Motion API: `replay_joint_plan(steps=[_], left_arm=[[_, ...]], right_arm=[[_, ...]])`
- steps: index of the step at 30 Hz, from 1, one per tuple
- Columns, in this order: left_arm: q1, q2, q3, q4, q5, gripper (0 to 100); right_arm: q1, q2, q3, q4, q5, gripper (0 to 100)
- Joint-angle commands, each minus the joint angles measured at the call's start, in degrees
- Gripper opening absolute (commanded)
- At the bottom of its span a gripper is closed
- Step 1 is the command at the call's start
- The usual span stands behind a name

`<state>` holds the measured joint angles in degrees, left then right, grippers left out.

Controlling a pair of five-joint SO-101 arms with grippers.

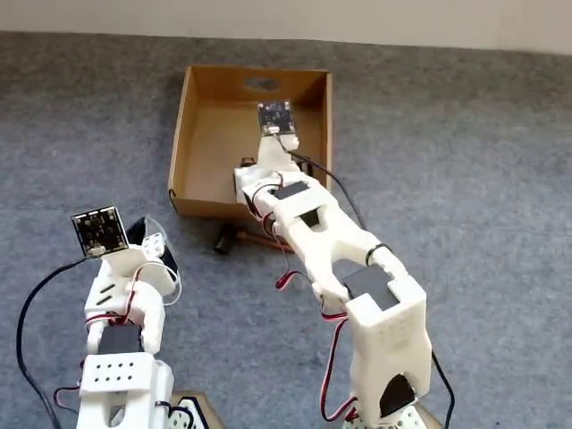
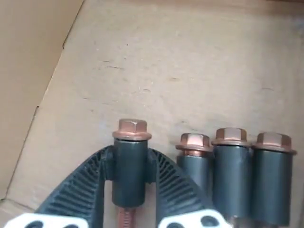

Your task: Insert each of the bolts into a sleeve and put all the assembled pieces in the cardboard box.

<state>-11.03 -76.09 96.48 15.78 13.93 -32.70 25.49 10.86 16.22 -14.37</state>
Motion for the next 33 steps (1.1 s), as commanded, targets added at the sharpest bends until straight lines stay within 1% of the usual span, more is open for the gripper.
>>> replay_joint_plan(steps=[1,5,12,18,21,28,29,32,33], left_arm=[[-0.22,-0.13,1.19,-1.05,0.35,3],[-0.22,-0.13,1.19,-1.05,0.35,3],[-0.22,-0.13,1.19,-1.05,0.35,3],[-0.22,-0.13,1.19,-1.05,0.35,3],[-0.22,-0.13,1.19,-1.05,0.35,3],[-0.22,-0.13,1.19,-1.05,0.35,3],[-0.22,-0.13,1.19,-1.05,0.35,3],[-0.22,-0.13,1.19,-1.05,0.35,3],[-0.22,-0.13,1.19,-1.05,0.35,3]], right_arm=[[-0.22,-0.13,-2.33,2.51,0.62,1.0],[-0.22,0.13,-6.99,9.10,0.62,1.8],[-0.40,0.04,-14.73,17.01,0.62,11.8],[-0.04,-1.71,-17.27,18.15,0.88,11.8],[0.57,-6.02,-18.07,22.73,0.97,11.8],[4.00,-20.79,-17.54,36.44,0.70,11.0],[4.35,-22.29,-17.54,38.02,0.70,9.4],[4.62,-26.24,-17.45,42.77,0.88,0.6],[4.35,-27.03,-17.45,44.35,0.70,0.5]])
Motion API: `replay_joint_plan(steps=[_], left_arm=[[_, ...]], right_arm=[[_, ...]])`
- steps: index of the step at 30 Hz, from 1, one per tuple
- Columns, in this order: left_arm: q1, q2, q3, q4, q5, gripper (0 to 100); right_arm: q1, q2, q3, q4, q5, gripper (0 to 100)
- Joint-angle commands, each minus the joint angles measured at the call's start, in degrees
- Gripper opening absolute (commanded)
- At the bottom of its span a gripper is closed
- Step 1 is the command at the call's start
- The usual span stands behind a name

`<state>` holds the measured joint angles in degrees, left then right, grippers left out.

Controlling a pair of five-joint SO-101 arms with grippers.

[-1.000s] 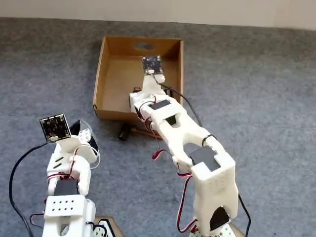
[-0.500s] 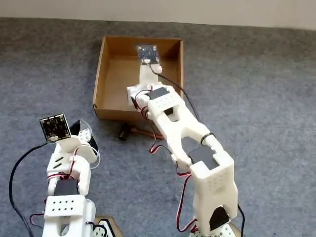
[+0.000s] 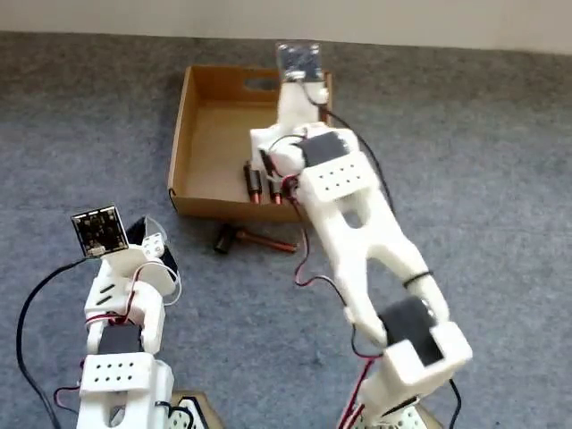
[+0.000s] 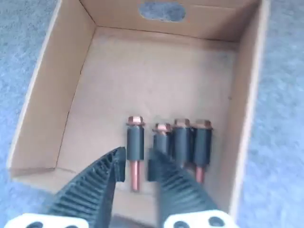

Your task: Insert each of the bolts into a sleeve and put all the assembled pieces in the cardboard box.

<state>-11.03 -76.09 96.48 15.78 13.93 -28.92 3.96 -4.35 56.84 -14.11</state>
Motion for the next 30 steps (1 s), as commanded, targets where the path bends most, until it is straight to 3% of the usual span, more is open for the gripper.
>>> replay_joint_plan(steps=[1,9,14,19,24,27,30], left_arm=[[-0.22,-0.13,1.19,-1.05,0.35,3],[-6.20,-0.66,1.10,-1.41,0.62,3],[-12.97,-0.66,0.13,-1.58,0.70,2],[-18.15,-0.66,-0.40,-1.67,0.70,2],[-18.68,-0.66,-0.13,-3.25,0.79,2],[-18.68,-0.66,-0.13,-3.34,0.79,2],[-18.59,-0.66,-0.13,-3.52,0.79,2]], right_arm=[[0.40,-6.29,-2.24,5.49,0.44,1.6],[-4.97,-7.25,-2.24,15.69,0.18,4.9],[-6.20,-7.34,-0.75,19.21,-7.47,4.9],[-12.53,-10.86,14.81,9.36,-8.53,4.9],[-19.82,-18.15,32.22,-5.93,-10.73,4.9],[-21.85,-18.42,36.44,-11.82,-13.36,5.7],[-22.37,-14.90,36.88,-13.49,-15.65,13.2]])
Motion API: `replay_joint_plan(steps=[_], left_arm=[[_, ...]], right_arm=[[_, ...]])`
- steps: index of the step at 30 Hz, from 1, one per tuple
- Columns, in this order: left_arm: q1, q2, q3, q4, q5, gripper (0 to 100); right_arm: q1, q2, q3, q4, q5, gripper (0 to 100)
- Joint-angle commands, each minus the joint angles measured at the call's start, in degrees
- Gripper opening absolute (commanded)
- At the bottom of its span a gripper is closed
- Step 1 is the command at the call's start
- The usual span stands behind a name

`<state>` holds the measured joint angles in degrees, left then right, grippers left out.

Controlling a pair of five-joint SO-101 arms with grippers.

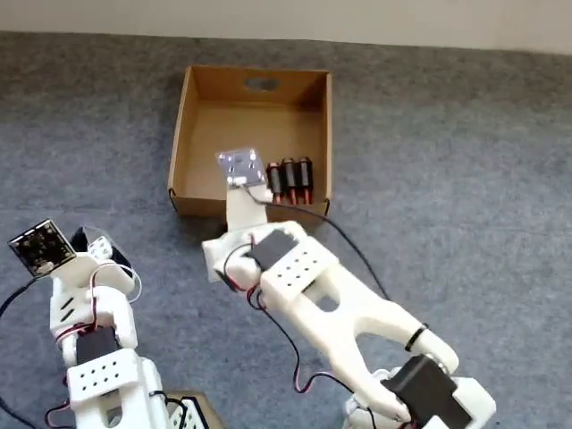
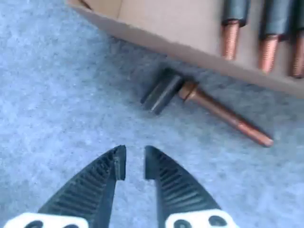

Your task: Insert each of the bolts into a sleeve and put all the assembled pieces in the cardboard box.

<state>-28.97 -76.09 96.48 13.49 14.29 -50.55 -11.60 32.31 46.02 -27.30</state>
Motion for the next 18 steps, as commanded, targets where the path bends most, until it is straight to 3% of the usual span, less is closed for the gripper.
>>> replay_joint_plan(steps=[1,10,18], left_arm=[[-0.57,-0.66,-0.13,-1.23,0.44,2],[-0.40,-0.66,-0.13,-1.23,0.44,2],[-0.40,-0.66,-0.13,-1.14,0.44,2]], right_arm=[[-0.75,2.24,0.22,-3.38,-3.78,15.6],[-0.48,17.19,-12.70,-5.14,-11.69,16.6],[0.92,29.41,-24.48,-4.97,-12.04,16.6]])
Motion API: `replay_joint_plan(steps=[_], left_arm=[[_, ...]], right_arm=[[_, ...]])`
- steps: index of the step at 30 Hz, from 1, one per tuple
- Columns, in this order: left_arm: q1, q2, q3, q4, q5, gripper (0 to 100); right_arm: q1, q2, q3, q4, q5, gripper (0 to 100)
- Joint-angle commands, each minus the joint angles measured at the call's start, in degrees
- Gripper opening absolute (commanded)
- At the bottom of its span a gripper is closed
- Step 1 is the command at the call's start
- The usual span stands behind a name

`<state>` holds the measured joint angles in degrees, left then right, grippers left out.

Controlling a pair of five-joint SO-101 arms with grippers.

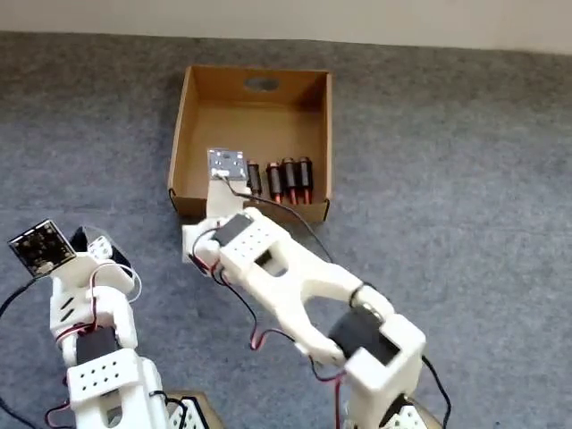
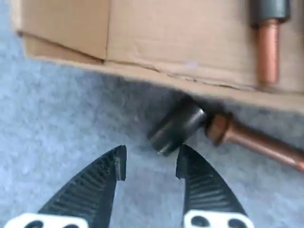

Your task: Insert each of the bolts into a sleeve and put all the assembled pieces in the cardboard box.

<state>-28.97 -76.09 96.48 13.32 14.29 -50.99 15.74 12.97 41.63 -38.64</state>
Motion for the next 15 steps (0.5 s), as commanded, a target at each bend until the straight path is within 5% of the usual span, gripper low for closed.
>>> replay_joint_plan(steps=[1,11,15], left_arm=[[-0.40,-0.66,-0.13,-0.97,0.44,2],[-0.31,-0.66,-0.13,-0.88,0.44,2],[-0.31,-0.66,-0.13,-0.88,0.44,2]], right_arm=[[2.07,3.47,-6.29,-0.57,-0.70,16.6],[5.41,9.54,-8.66,-0.57,-0.79,16.3],[5.32,9.54,-8.57,-0.57,-0.44,3.9]])
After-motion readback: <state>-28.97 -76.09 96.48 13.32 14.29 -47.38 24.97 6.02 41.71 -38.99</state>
